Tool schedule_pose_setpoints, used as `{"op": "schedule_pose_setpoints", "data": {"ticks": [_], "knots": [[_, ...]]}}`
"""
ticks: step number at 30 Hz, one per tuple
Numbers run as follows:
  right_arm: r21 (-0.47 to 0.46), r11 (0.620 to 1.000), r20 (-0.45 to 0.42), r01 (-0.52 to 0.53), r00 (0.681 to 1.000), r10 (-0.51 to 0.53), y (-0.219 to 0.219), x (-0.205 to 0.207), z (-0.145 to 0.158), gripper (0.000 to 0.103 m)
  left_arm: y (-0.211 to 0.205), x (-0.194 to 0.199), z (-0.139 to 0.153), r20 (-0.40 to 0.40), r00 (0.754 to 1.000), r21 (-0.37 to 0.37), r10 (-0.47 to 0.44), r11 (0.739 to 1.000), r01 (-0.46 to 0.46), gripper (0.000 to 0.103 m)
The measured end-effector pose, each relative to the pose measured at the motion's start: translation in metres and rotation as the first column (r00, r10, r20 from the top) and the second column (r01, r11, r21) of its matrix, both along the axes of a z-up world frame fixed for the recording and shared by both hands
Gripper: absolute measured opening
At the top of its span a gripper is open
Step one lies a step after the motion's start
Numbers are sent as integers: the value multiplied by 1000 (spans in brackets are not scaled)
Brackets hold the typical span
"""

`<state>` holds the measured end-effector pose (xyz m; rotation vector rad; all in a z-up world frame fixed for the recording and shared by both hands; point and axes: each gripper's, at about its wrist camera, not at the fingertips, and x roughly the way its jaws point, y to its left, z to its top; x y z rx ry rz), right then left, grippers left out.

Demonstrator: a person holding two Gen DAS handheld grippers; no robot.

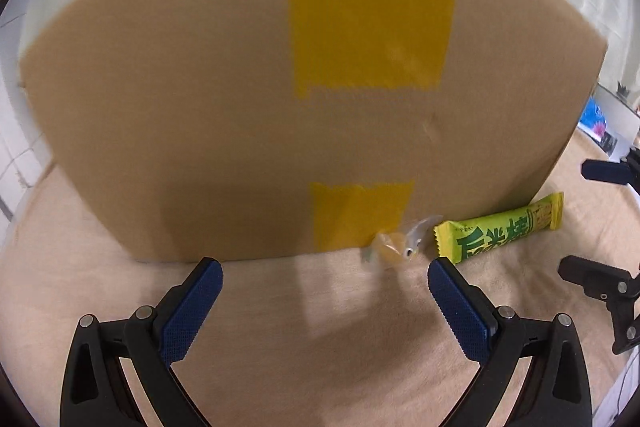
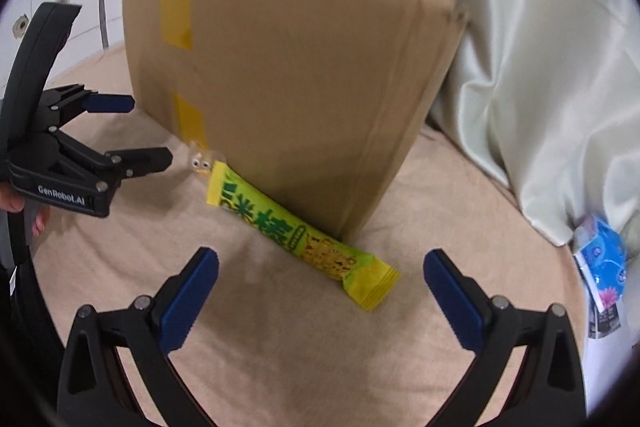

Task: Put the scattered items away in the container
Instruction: 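Withdraw both grippers back toward the remaining items, then grasp the green-yellow snack bar with the right gripper while the left grasps the small clear packet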

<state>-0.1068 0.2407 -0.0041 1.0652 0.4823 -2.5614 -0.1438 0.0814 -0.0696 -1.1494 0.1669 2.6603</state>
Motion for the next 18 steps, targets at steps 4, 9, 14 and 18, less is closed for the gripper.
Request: {"op": "schedule_pose_setpoints", "data": {"ticks": [4, 9, 14, 18], "knots": [[-4, 1000, 27, -22, 999, 22, 2, -10, -8, 103, 9, -9, -9, 36, 999, -12, -6, 1000, 7, 103], [4, 999, 48, -46, 998, 46, 0, -16, -13, 103, 9, -15, -13, 53, 998, -33, 30, 999, -28, 103], [-20, 996, 86, -89, 992, 91, -1, -23, -16, 101, 13, -20, -17, 80, 997, -12, 17, 1000, -16, 103], [-19, 996, 165, -82, 983, 84, 0, -33, -28, 82, 14, -21, -18, 81, 996, -10, 30, 1000, -29, 103]]}}
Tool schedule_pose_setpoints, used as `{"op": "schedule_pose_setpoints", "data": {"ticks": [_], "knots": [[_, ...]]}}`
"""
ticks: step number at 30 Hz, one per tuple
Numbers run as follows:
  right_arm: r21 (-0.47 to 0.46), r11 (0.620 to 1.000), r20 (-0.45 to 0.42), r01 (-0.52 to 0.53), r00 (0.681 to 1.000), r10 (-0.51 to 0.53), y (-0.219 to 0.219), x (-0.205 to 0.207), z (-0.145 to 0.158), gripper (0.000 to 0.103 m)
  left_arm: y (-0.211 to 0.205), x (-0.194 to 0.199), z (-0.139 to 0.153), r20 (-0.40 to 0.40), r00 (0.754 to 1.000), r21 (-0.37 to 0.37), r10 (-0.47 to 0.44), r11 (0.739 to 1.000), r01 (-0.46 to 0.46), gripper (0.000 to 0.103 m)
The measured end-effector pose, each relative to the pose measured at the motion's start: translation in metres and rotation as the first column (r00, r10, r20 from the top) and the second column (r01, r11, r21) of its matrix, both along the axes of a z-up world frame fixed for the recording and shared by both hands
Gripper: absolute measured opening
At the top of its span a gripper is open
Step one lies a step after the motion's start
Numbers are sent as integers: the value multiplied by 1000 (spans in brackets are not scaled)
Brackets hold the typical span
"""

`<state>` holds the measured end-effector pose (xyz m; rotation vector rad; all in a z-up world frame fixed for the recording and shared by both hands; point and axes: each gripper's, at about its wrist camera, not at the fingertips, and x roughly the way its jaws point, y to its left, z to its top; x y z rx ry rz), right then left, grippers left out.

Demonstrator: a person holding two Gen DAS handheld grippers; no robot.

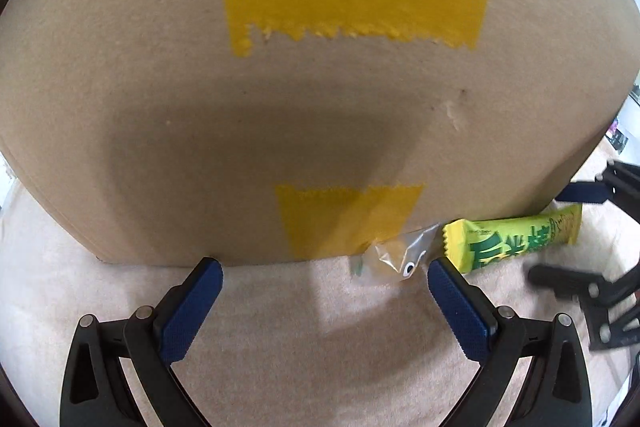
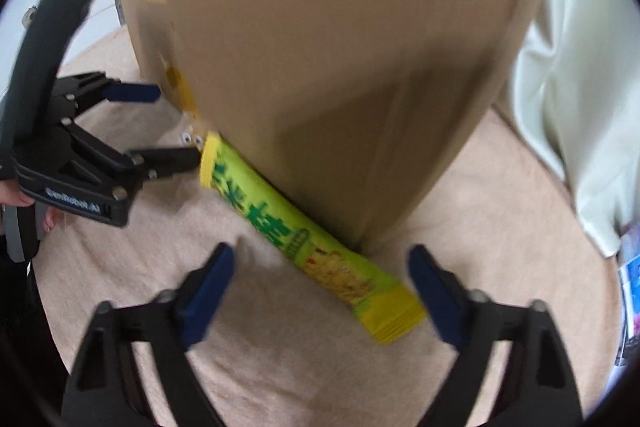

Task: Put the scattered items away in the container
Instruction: 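Grasp the green-yellow snack bar with the right gripper while the left grasps the small clear packet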

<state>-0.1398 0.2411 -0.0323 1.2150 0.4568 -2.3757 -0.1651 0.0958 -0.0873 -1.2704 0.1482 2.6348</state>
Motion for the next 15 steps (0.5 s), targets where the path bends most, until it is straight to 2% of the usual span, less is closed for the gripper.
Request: {"op": "schedule_pose_setpoints", "data": {"ticks": [2, 4, 7, 12, 15], "knots": [[-4, 1000, 5, 24, 1000, -24, 3, 2, 2, 64, 0, 0, 0, 1, 1000, 9, 6, 1000, -6, 103], [-49, 999, 13, 2, 1000, -1, 6, 12, 9, 55, 2, 0, 0, 1, 1000, -5, 11, 1000, -11, 103], [-53, 998, 29, -33, 999, 34, 4, 28, 16, 40, 6, 1, -1, 1, 1000, -19, 21, 1000, -21, 103], [-2, 997, 32, -72, 997, 72, -7, 50, 16, 39, 11, 1, -2, 1, 999, -35, 37, 999, -37, 103], [9, 997, 31, -70, 997, 70, -11, 48, 15, 43, 12, 2, -1, 0, 999, -29, 47, 998, -47, 103]]}}
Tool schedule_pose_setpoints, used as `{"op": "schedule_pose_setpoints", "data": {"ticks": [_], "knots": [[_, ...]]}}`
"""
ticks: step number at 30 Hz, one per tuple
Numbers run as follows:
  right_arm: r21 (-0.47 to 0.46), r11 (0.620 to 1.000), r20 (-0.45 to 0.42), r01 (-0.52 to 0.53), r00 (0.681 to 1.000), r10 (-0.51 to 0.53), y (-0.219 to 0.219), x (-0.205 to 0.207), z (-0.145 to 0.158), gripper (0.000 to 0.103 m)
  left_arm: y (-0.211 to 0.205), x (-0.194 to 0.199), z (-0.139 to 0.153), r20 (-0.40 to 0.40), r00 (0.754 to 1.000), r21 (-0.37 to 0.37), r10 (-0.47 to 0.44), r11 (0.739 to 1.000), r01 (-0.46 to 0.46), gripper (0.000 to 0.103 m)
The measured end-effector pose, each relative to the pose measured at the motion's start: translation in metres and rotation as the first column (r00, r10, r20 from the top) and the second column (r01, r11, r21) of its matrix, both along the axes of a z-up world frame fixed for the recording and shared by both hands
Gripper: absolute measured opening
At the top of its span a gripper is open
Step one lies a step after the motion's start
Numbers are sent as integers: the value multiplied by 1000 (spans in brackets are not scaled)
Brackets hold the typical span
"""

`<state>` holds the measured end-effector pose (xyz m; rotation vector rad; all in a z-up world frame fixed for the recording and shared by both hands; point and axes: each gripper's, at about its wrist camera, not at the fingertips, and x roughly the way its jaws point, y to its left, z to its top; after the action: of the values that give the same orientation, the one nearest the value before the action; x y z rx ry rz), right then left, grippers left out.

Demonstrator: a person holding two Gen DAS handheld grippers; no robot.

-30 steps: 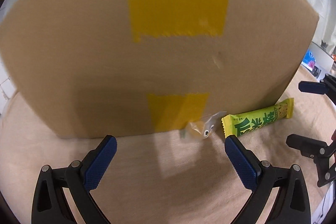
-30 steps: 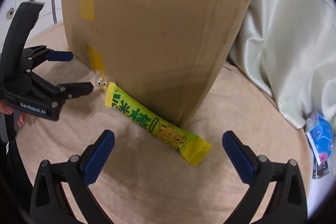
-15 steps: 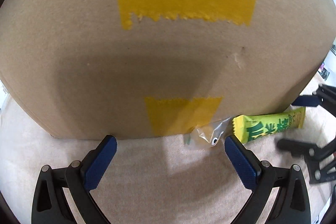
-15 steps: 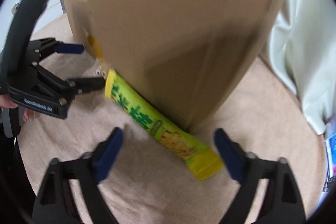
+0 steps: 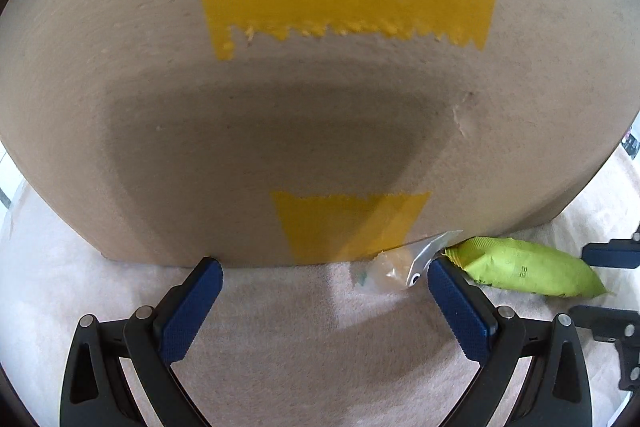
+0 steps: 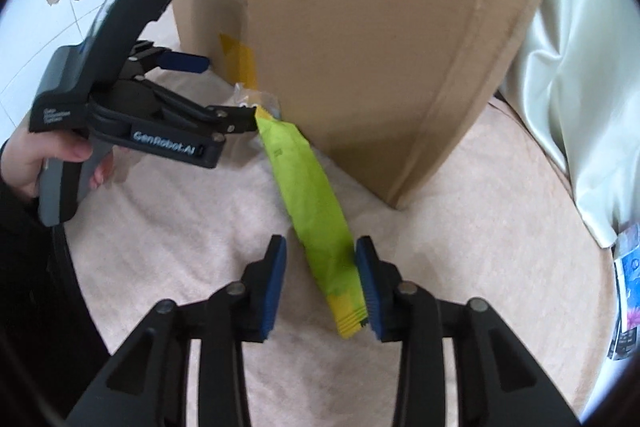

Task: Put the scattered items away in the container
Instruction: 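Grasp the green-yellow snack bar with the right gripper while the left grasps the small clear packet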

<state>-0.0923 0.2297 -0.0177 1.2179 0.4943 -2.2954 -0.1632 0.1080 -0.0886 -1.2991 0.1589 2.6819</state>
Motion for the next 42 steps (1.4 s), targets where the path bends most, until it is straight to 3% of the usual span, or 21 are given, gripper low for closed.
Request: {"op": "schedule_pose_setpoints", "data": {"ticks": [6, 7, 11, 15, 19, 28, 35, 38, 40, 42], "knots": [[-20, 1000, 45, 0, 999, 1, -8, -11, -12, 44, 2, 2, 1, 0, 1000, 4, -2, 1000, 2, 103], [-33, 999, 50, 12, 999, -10, -7, -11, -11, 37, 2, 3, 2, -1, 1000, 14, -3, 1000, 3, 103], [-77, 997, 32, 3, 999, -1, -8, 5, -2, 31, 3, 6, 3, -3, 1000, -5, -12, 1000, 12, 97], [-64, 998, 3, -1, 1000, 1, -10, 27, 4, 30, 4, 10, 5, 0, 999, -27, -36, 999, 36, 93], [-57, 998, -12, 21, 1000, -22, -11, 42, 6, 30, 9, 19, 10, -2, 997, 7, -73, 997, 73, 93], [-73, 997, -34, 25, 999, -28, -22, 68, 7, 30, 21, 10, 5, 28, 998, -15, 63, 998, -62, 94], [-72, 997, -36, 31, 999, -34, -31, 80, 5, 30, 30, 12, 11, 35, 997, 0, 66, 998, -66, 90], [-72, 997, -41, 24, 999, -27, -37, 87, 5, 30, 29, 18, 15, 20, 998, 4, 61, 998, -61, 76], [-72, 997, -41, 23, 999, -26, -42, 93, 4, 30, 24, 24, 19, 9, 999, 9, 53, 999, -53, 45], [-70, 997, -40, 20, 999, -23, -47, 99, 3, 31, 22, 30, 23, 6, 1000, 3, 20, 1000, -20, 24]]}}
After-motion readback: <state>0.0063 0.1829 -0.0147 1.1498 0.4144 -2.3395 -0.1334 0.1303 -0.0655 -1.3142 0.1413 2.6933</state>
